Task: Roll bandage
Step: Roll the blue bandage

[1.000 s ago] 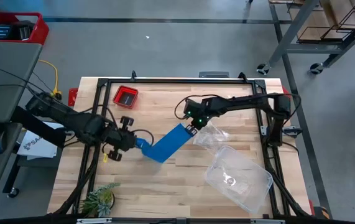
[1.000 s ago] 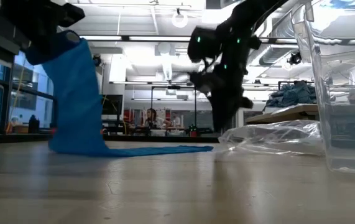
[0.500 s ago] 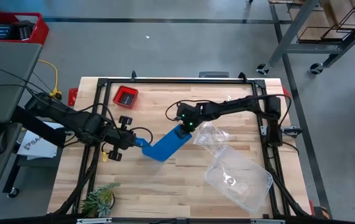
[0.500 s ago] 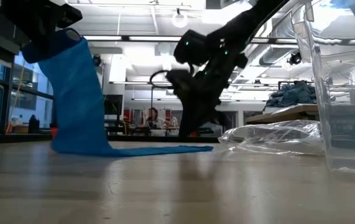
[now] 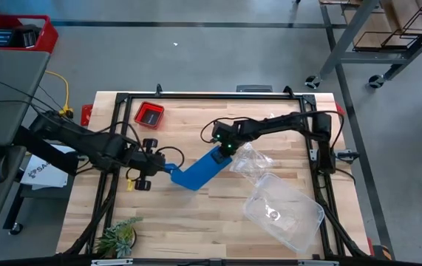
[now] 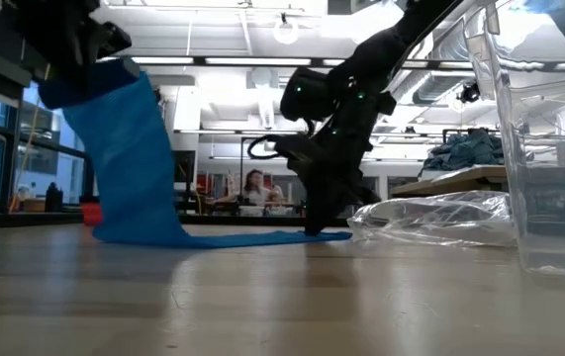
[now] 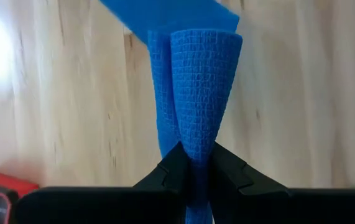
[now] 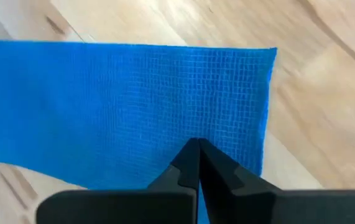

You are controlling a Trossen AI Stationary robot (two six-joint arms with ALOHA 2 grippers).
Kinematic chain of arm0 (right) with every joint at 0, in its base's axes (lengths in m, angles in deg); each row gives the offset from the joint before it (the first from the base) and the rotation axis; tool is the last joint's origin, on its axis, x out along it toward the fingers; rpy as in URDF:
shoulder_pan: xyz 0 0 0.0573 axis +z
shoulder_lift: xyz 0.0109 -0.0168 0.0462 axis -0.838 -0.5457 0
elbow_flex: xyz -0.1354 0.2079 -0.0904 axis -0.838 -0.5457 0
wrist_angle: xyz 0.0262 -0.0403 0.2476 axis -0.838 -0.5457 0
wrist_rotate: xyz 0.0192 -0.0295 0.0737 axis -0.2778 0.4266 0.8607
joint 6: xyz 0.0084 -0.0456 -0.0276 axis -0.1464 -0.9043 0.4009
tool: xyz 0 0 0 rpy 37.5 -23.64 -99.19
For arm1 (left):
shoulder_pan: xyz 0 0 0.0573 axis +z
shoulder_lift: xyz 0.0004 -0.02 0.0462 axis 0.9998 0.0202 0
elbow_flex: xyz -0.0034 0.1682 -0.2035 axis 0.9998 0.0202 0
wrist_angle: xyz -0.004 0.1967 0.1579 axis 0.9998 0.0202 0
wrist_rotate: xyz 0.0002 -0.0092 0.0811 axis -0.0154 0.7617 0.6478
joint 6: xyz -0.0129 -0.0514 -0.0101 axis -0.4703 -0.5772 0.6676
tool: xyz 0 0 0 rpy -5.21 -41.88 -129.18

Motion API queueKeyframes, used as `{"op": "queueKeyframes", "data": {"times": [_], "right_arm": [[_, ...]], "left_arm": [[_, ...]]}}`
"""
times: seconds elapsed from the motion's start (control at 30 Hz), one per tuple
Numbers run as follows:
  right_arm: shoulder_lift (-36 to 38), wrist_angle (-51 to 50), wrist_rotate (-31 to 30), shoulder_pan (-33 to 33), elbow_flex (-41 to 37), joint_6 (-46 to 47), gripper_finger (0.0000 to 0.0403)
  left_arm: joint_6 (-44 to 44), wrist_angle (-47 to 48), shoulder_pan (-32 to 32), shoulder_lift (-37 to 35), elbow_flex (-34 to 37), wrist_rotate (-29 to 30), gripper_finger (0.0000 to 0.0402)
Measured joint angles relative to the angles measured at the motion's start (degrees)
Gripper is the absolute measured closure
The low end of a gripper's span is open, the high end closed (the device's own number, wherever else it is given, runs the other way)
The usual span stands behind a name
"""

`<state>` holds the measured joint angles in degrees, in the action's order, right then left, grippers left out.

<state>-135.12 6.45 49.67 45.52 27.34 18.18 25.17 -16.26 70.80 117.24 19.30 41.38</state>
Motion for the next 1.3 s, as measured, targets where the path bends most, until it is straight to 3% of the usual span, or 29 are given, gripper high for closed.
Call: {"op": "queueKeyframes", "data": {"times": [0.2,0.4,0.53,0.73,0.87,1.13,1.3], "right_arm": [[2.9,-5.6,-5.4,0.5,-0.3,-1.1,0.0403],[6.1,-7.4,-6.0,-1.5,-2.6,0.5,0.0403],[9.9,-2.6,-5.1,-1.7,-7.6,4.6,0.0403],[17.1,9.7,-5.4,-1.3,-10.0,6.9,0.0403],[15.3,9.3,-5.2,-1.5,-10.3,8.1,0.0403],[7.5,13.8,4.8,-1.7,-10.3,6.8,0.0403],[5.5,13.8,5.3,-1.7,-10.3,5.9,0.0403]], "left_arm": [[9.2,1.9,1.1,-0.1,3.3,4.1,0.0368],[16.6,1.2,3.8,-0.1,4.5,9.1,0.0368],[21.8,1.3,5.7,-0.1,4.5,9.3,0.0368],[21.1,0.7,6.4,-0.1,4.4,7.6,0.0368],[18.4,-1.3,5.5,-0.1,4.4,6.1,0.0368],[16.7,-3.7,1.0,-0.3,4.4,-0.5,0.0368],[14.6,-7.4,-0.7,-0.2,4.5,-1.5,0.0368]]}}
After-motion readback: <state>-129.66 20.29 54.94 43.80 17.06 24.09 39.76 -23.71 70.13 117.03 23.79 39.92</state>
